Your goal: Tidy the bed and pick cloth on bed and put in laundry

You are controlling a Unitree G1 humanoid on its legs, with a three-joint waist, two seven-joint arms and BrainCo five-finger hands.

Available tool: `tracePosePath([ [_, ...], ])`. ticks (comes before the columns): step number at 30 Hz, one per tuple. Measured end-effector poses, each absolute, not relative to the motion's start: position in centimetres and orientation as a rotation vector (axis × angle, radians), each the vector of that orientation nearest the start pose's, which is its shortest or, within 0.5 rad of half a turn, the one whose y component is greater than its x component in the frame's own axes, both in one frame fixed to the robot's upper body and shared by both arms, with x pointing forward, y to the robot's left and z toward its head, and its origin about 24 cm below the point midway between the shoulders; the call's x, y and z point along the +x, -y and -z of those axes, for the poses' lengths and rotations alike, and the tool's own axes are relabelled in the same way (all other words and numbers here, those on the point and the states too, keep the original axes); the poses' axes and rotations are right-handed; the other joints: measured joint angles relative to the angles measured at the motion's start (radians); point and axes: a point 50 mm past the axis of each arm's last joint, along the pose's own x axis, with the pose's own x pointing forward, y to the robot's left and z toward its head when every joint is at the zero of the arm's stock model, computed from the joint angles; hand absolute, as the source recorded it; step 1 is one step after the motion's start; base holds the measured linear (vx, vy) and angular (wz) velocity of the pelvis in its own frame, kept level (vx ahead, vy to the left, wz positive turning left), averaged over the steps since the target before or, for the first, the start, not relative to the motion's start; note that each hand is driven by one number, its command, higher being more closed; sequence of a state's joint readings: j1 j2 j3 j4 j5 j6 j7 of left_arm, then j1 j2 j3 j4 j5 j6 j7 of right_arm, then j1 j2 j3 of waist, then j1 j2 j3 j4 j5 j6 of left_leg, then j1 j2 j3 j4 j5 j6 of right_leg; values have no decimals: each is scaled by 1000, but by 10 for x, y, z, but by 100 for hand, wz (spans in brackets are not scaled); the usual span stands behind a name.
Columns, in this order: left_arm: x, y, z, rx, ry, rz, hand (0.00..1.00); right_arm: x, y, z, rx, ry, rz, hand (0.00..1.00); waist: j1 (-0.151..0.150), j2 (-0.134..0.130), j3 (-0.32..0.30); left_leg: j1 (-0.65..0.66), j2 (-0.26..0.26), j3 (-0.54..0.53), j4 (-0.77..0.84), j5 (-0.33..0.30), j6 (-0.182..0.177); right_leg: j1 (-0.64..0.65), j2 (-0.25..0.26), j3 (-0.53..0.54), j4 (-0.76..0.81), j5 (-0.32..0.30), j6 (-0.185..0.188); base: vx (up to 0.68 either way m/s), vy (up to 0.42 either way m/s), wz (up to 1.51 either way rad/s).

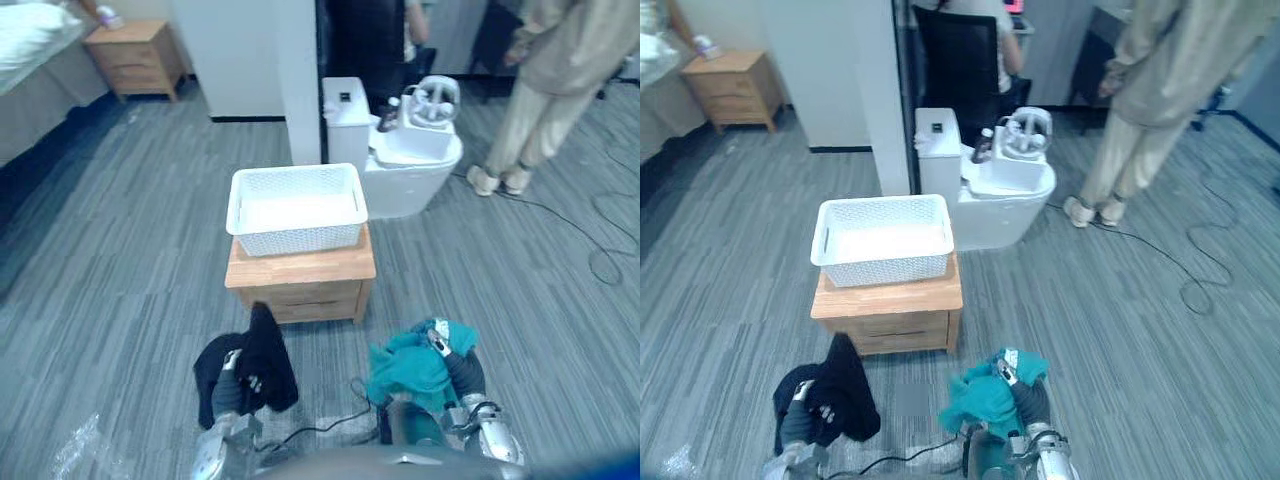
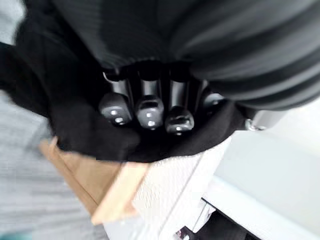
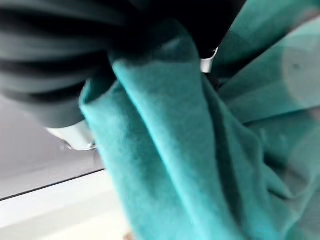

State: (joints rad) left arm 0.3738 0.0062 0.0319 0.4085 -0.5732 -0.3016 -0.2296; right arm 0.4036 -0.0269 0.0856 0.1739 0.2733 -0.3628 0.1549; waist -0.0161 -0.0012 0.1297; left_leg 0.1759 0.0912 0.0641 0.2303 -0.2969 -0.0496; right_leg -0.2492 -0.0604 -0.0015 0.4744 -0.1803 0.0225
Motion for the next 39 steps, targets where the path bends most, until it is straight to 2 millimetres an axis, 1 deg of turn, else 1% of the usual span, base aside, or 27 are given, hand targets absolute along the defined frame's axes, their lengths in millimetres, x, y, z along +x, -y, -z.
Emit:
tracePosePath([
  [2, 128, -180, 82, -531, -338, -180, 100, 151, 155, 36, 276, -152, -13, 100, -5, 5, 5, 14, 18, 11, 44, 3, 0, 31, -6, -43, 30, -57, -22, 343, -227, 50],
  [5, 129, -178, 79, -534, -334, -174, 100, 153, 151, 26, 289, -112, -34, 100, -3, 8, 24, -57, 60, 18, 337, 17, -5, 154, -5, -100, -5, -118, -25, 190, -129, 49],
  [6, 130, -175, 77, -546, -329, -171, 100, 151, 150, 22, 289, -97, -37, 100, -2, 13, 27, -125, 91, 26, 512, 73, -25, 197, -2, -115, -6, -140, -34, 183, -62, 31],
  [7, 125, -173, 76, -559, -335, -178, 100, 149, 150, 17, 285, -90, -39, 100, 5, 21, 27, -193, 141, 44, 677, 184, -41, 247, 5, -124, -16, -166, -46, 208, -33, 24],
  [8, 124, -173, 76, -561, -338, -178, 100, 150, 149, 16, 285, -89, -40, 100, 6, 18, 24, -210, 156, 52, 724, 199, -45, 267, 6, -128, -27, -170, -51, 263, 27, 17],
  [10, 123, -170, 76, -570, -357, -160, 100, 154, 150, 14, 286, -85, -22, 100, 13, 28, 25, -303, 207, 127, 837, 94, -10, 331, -9, -136, -66, -187, -55, 271, 75, 11],
  [11, 123, -169, 77, -572, -364, -157, 100, 155, 149, 14, 288, -89, -19, 100, 15, 27, 25, -317, 207, 141, 822, 69, -1, 339, -17, -135, -73, -188, -51, 285, 109, -3],
  [12, 123, -167, 78, -578, -378, -146, 100, 155, 149, 15, 293, -96, -7, 100, 24, 18, 22, -333, 203, 186, 738, 21, 7, 353, -44, -129, -81, -183, -31, 242, 104, -13],
  [13, 123, -165, 78, -582, -384, -136, 100, 155, 150, 15, 297, -101, 0, 100, 31, 14, 20, -331, 196, 213, 647, 7, 8, 359, -60, -121, -81, -186, -18, 311, 161, -20],
  [14, 123, -162, 78, -586, -386, -120, 100, 155, 151, 16, 298, -108, 9, 100, 35, 10, 13, -311, 171, 232, 448, 27, 15, 362, -82, -111, -72, -193, 1, 388, 261, -29],
  [15, 122, -158, 78, -585, -390, -91, 100, 156, 154, 17, 297, -115, 19, 100, 40, 14, -3, -261, 128, 222, 238, 82, -34, 356, -97, -80, -54, -211, 39, 391, 257, -24],
  [17, 115, -163, 80, -553, -414, -83, 100, 156, 151, 21, 308, -142, 17, 100, 31, -46, -41, -212, 61, 253, 146, 105, -9, 361, -138, -21, -88, -191, 66, 317, 170, -10],
  [19, 114, -166, 80, -530, -420, -67, 100, 158, 150, 20, 307, -136, 8, 100, 23, -69, -61, -168, 40, 264, 74, 115, -9, 393, -141, -8, -142, -135, 74, 313, 131, -5],
  [21, 116, -166, 79, -503, -426, -23, 100, 163, 153, 26, 288, -158, 17, 100, 4, -71, -70, -109, 26, 250, -20, 145, -9, 384, -127, -7, -85, -71, 71, 293, 113, 20],
  [23, 118, -166, 79, -490, -425, 6, 100, 163, 153, 32, 284, -183, 27, 100, 4, -77, -79, -77, 22, 240, -66, 153, -11, 341, -119, -8, 21, -38, 69, 179, 78, 26],
  [24, 118, -166, 79, -480, -427, 14, 100, 163, 154, 35, 278, -196, 35, 100, 0, -73, -78, -51, 15, 232, -94, 154, -12, 301, -122, -7, 122, -11, 71, 174, 7, 23],
  [25, 119, -161, 79, -487, -433, 32, 100, 162, 155, 37, 256, -208, 38, 100, -12, -59, -66, -16, 29, 229, -119, 154, -11, 217, -118, -3, 298, -28, 59, 162, -35, 17],
  [26, 119, -161, 79, -484, -434, 32, 100, 162, 154, 37, 254, -209, 33, 100, -13, -59, -66, -13, 30, 229, -121, 154, -11, 203, -114, -2, 315, -56, 59, 133, -97, 9],
  [27, 120, -164, 80, -471, -439, 28, 100, 164, 149, 36, 240, -200, 8, 100, -17, -49, -65, -13, 47, 226, -123, 154, -11, 140, -84, 8, 325, -149, 46, 117, -159, 7],
  [28, 123, -166, 82, -462, -445, 30, 100, 168, 146, 30, 227, -167, -10, 100, -23, -34, -56, -18, 68, 218, -114, 152, -15, 95, -28, 20, 184, -178, 43, 92, -131, 14],
  [29, 123, -167, 82, -459, -448, 31, 100, 169, 145, 27, 225, -154, -10, 100, -27, -41, -56, -23, 62, 212, -104, 149, -20, 100, -23, 20, 89, -135, 42, 113, -133, 17],
  [30, 128, -170, 81, -441, -440, 46, 100, 171, 146, 22, 211, -122, -11, 100, -31, -70, -48, -19, 39, 196, -85, 134, -39, 117, -36, 8, -2, -92, 12, 146, -102, 25],
  [31, 126, -160, 88, -469, -479, 54, 100, 175, 156, 18, 161, -103, 0, 100, -34, -23, -47, -17, 72, 171, -75, 120, -49, 162, -10, -10, -44, -87, 12, 146, -102, 21],
  [32, 126, -157, 88, -476, -478, 55, 100, 177, 159, 17, 150, -96, 0, 100, -35, -20, -48, -17, 75, 171, -76, 119, -48, 165, -6, -10, -53, -87, 12, 144, -82, 14],
  [34, 125, -149, 88, -487, -486, 65, 100, 191, 175, 1, 104, -18, 12, 100, -24, 11, -52, 0, 84, 173, -95, 122, -42, 183, 8, -9, -74, -87, 12, 98, -48, 1],
  [35, 124, -149, 89, -487, -490, 63, 100, 194, 176, -4, 100, 2, 9, 100, -24, 12, -52, 0, 83, 172, -98, 123, -40, 184, 9, -8, -77, -87, 12, 45, -26, 4],
  [39, 116, -150, 92, -488, -516, 50, 100, 227, 174, -57, 54, 232, -78, 100, -17, 14, -56, 4, 79, 173, -127, 125, -39, 189, 16, 3, -120, -56, 19, -14, 26, -5],
])
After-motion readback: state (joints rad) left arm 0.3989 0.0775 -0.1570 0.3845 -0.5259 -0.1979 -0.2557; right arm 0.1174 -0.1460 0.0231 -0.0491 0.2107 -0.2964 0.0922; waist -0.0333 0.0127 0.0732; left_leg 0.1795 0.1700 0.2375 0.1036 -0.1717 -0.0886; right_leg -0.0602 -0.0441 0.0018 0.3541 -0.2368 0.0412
